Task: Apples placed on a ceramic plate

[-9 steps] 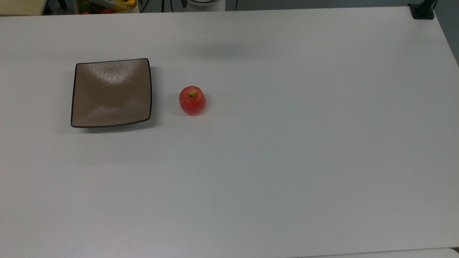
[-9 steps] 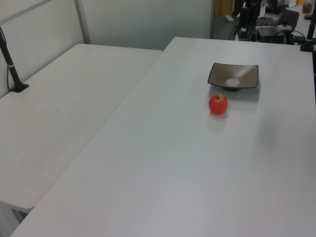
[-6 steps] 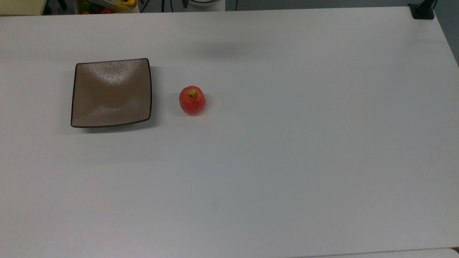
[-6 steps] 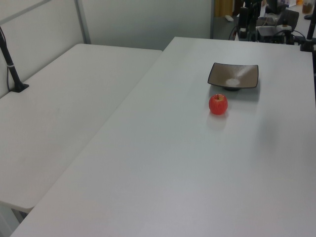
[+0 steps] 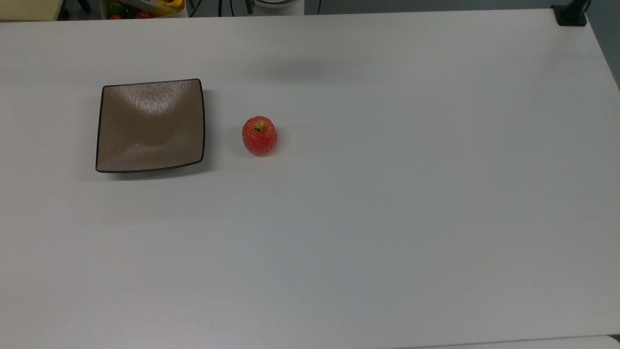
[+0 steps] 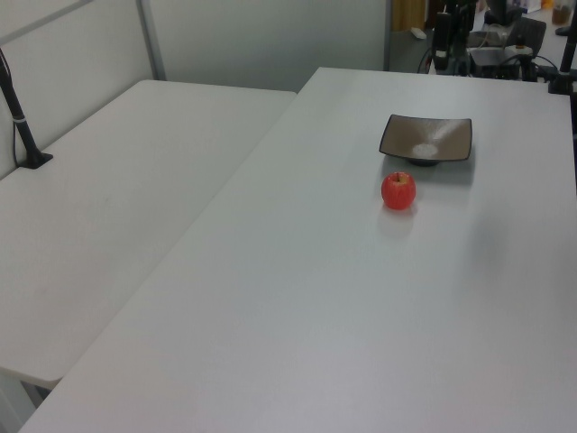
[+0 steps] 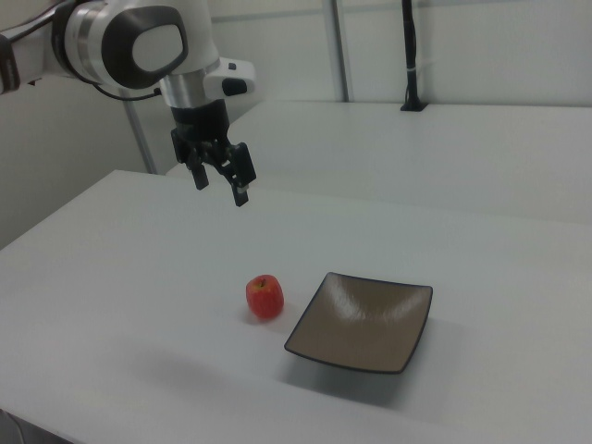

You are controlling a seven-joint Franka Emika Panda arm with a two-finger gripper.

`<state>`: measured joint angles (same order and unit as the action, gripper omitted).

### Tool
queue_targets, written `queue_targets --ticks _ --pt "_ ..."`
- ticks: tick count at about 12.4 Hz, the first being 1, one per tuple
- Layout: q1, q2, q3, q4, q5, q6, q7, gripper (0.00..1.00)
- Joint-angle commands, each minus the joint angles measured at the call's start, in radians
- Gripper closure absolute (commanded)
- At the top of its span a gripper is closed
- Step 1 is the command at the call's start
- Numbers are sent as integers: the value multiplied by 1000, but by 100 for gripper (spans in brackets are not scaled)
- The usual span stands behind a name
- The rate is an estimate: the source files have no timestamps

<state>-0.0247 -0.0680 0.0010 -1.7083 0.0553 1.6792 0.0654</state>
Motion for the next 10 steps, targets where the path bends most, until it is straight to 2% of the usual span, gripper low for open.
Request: queue_targets --ticks 1,3,5,10 --pt "-8 -29 37 -127 2 152 8 0" --pt "-1 -29 45 -186 -34 204 -2 0" --pt "23 -4 54 -249 -55 326 -18 0" --pt "68 146 54 -244 -109 419 -9 0"
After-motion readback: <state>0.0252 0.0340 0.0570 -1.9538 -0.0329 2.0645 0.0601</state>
